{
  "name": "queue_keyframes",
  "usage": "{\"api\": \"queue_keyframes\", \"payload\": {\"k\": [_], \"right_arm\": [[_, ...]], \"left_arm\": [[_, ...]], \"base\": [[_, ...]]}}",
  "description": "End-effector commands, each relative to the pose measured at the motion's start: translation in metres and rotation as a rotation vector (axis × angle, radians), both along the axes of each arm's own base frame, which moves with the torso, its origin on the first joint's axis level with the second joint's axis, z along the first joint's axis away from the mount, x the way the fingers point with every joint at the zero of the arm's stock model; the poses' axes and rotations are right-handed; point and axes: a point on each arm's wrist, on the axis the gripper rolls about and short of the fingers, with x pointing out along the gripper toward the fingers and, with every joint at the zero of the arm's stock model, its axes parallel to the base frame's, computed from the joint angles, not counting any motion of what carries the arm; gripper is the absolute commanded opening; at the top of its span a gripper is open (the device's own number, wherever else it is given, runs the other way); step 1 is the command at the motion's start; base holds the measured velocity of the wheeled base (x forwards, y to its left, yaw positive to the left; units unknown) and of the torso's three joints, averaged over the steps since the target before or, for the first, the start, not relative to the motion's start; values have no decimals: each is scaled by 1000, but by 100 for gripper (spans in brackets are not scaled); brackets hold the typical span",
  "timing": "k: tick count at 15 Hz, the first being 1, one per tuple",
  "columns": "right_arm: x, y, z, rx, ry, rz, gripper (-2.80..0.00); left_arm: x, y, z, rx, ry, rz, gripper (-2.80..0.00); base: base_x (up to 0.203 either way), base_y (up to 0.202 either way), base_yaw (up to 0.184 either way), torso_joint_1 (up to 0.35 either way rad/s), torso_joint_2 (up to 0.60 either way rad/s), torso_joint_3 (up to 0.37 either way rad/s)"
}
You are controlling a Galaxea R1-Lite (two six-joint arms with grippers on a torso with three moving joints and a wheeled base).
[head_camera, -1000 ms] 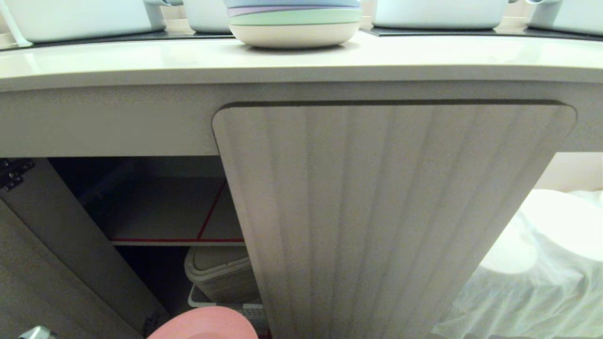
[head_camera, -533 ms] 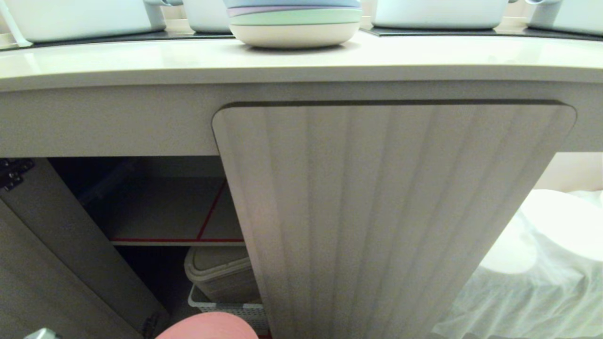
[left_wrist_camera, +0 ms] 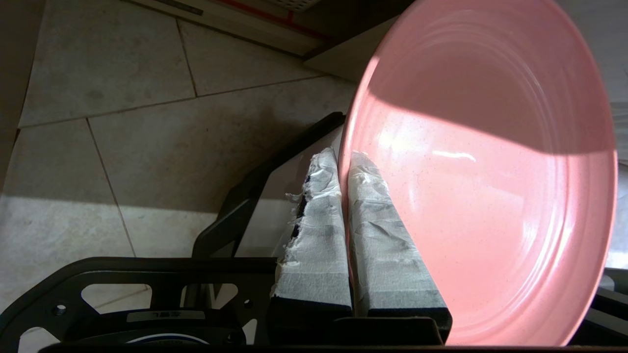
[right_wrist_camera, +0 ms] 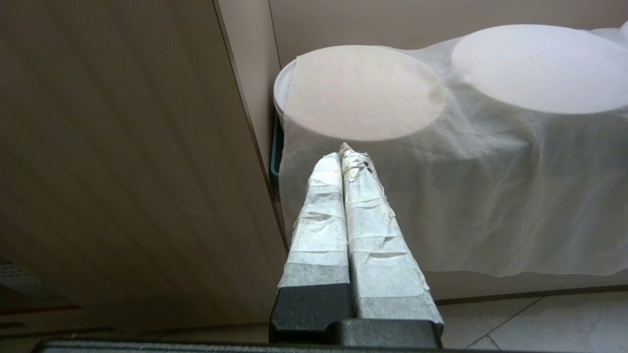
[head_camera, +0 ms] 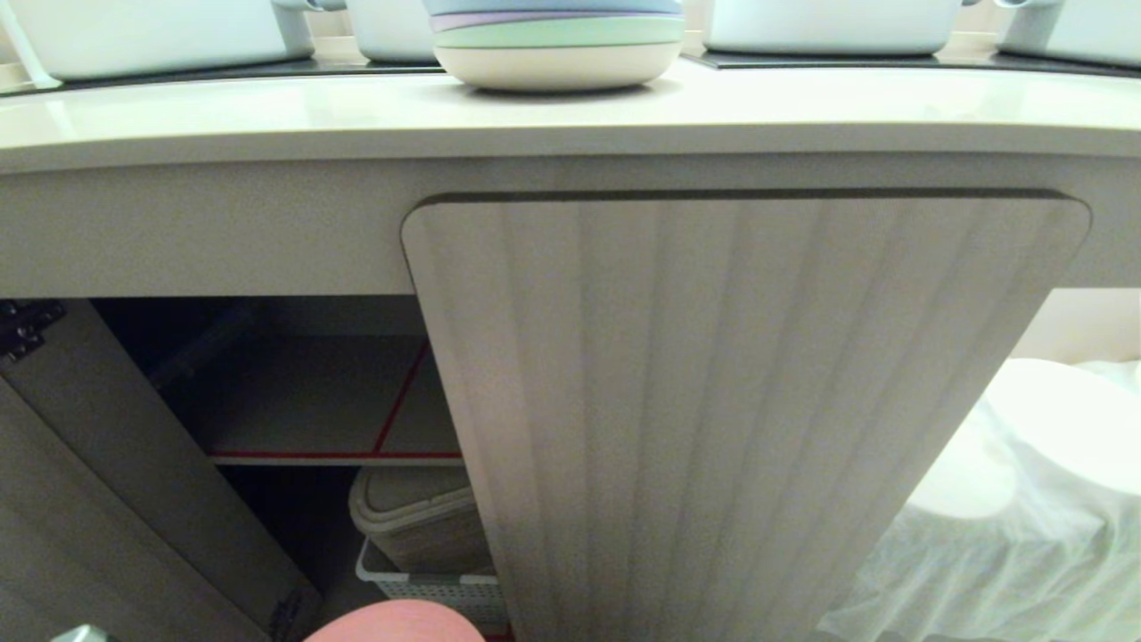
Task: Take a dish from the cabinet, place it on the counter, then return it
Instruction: Place it on the table
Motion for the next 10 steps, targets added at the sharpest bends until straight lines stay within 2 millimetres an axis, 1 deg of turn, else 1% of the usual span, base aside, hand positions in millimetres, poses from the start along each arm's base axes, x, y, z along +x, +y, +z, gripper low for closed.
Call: {"api": "queue_keyframes", "payload": {"k": [1, 10], "right_arm": [[0, 0, 0, 0, 0, 0, -280], [0, 0, 0, -1, 0, 0, -280]], "left_arm": [[0, 0, 0, -2, 1, 2, -280], [0, 0, 0, -2, 2, 1, -280]], "base": [[0, 0, 0, 0, 0, 0], [0, 0, 0, 0, 0, 0]]}}
